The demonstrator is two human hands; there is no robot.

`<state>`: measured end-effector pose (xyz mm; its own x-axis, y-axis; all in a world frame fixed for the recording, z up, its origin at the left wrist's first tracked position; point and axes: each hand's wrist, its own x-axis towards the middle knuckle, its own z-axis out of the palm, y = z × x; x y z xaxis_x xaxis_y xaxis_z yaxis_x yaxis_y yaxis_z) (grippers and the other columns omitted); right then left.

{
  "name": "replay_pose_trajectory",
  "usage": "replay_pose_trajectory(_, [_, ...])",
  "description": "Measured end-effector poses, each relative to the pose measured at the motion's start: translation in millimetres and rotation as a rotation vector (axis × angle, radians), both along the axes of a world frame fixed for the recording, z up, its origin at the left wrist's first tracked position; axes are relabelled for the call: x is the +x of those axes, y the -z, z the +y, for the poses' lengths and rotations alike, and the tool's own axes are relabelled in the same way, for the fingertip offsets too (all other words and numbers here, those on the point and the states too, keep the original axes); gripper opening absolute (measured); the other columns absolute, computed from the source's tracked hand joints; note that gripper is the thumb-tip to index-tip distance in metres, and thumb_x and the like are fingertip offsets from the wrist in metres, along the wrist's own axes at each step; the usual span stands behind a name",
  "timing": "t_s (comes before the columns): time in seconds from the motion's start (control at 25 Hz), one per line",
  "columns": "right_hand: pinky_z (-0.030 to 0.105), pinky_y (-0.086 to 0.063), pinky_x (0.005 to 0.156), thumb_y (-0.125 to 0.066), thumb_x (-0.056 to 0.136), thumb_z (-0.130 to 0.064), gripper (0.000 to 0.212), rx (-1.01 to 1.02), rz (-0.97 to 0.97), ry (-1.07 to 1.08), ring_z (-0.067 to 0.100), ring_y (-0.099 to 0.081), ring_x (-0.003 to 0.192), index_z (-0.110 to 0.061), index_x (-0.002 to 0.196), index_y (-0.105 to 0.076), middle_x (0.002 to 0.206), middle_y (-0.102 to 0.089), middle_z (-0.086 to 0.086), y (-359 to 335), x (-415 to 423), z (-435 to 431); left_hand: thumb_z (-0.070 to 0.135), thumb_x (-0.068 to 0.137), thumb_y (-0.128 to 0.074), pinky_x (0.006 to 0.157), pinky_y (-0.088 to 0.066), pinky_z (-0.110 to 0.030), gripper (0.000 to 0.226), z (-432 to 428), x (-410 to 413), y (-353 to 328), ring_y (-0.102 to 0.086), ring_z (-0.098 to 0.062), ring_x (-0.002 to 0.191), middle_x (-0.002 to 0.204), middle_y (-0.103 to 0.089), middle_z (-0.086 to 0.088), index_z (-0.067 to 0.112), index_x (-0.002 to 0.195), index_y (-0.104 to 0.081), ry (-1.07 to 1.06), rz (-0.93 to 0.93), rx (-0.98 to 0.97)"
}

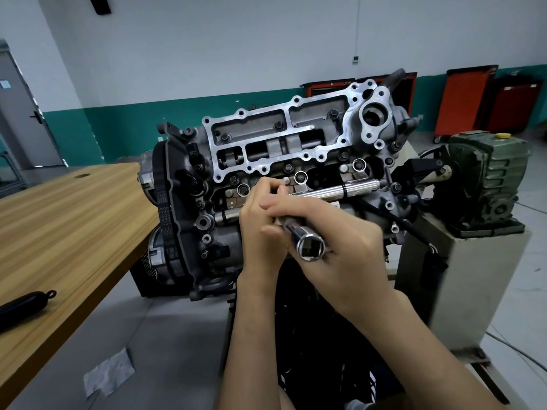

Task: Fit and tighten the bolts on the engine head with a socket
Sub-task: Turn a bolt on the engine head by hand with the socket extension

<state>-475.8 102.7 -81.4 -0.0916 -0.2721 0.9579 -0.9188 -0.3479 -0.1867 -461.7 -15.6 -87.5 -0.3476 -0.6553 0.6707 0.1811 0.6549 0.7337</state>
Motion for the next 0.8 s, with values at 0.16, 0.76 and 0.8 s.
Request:
replay_pose_trajectory(0.16, [0.015, -0.048, 0.091, -0.067, 0.082, 0.013, 0.024, 0.051, 0.052, -0.029, 0.011, -0.066, 0.100, 0.003, 0.104, -0.069, 0.105, -0.071, 0.010, -1, 2, 1, 0.005, 0.092, -0.053, 0.072, -0.029, 0.001, 0.017, 1, -2, -3, -0.042, 0.024, 0.078, 0.073, -0.046, 0.013, 0.012, 0.077, -0.055, -0.101, -0.071, 0.001])
replay_pose_trajectory(0.76, [0.016, -0.052, 0.074, -0.081, 0.073, 0.002, 0.022, -0.013, -0.027, 0.026, 0.013, -0.068, 0.079, 0.000, 0.093, -0.072, 0.089, -0.074, 0.010, -5, -2, 2, 0.023, 0.084, -0.048, 0.079, -0.042, -0.024, 0.013, -5, -2, 4, -0.056, -0.002, 0.082, 0.078, -0.058, 0.008, 0.015, 0.077, -0.055, -0.019, -0.019, -0.023])
replay_pose_trajectory(0.8, [0.015, -0.050, 0.084, -0.077, 0.075, 0.008, 0.024, 0.011, -0.006, 0.000, 0.011, -0.068, 0.091, 0.002, 0.098, -0.071, 0.100, -0.073, 0.010, -4, 0, 1, 0.020, 0.085, -0.050, 0.080, -0.039, -0.013, 0.011, -5, -3, 3, -0.052, 0.009, 0.080, 0.074, -0.050, 0.014, 0.019, 0.075, -0.053, -0.058, -0.030, -0.047])
